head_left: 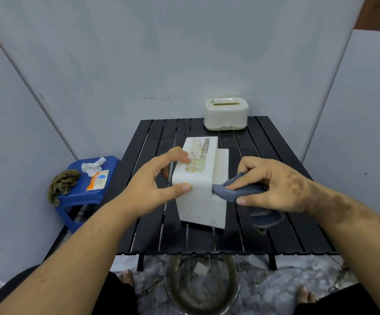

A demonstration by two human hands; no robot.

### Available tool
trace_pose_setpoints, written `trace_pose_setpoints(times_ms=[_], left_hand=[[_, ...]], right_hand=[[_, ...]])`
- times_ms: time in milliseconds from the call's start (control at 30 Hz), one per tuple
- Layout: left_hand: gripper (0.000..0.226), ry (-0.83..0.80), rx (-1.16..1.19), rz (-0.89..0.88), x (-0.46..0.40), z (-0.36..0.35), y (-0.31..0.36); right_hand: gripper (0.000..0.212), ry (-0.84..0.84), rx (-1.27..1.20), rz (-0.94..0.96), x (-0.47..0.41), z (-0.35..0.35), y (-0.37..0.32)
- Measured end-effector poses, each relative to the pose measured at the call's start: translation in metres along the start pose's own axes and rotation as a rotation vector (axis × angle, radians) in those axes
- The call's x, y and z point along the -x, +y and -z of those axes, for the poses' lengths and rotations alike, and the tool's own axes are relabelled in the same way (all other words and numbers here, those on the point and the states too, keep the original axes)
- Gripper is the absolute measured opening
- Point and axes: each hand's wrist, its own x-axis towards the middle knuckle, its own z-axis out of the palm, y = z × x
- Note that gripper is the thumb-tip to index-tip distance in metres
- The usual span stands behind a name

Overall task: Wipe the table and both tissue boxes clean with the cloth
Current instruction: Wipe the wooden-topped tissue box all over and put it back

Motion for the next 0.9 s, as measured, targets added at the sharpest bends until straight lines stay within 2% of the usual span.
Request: trace_pose_setpoints(times_ms=[367, 467, 600, 700, 833, 900], left_hand=[[0.050, 0.002, -0.011, 0.004, 0.001, 0.001, -0.002], [0.049, -0.004, -0.009, -0.002, 0.001, 0.001, -0.001], [0.050, -0.016, -0.007, 0.000, -0.001, 0.002, 0.001], [0.050, -0.009, -0.002, 0.005, -0.001, 0.002, 0.001], [0.047, -0.019, 0.001, -0.011, 0.001, 0.002, 0.002], [0.046, -0.026, 0.009, -0.002, 0.000, 0.002, 0.002]], right_hand=[[0.017, 0.207, 0.218, -0.004, 0.003, -0.045, -0.026], [0.016, 0.288, 0.100, -0.006, 0.004, -0.046, -0.026], [0.020, 0.365, -0.063, -0.221, -0.009, -0.021, -0.002], [0.017, 0.344, -0.140, -0.255, -0.013, -0.017, -0.002], [0.021, 0.129, -0.129, -0.094, -0.014, -0.031, -0.016], [0.019, 0.173, -0.134, -0.129, -0.022, -0.023, -0.005]])
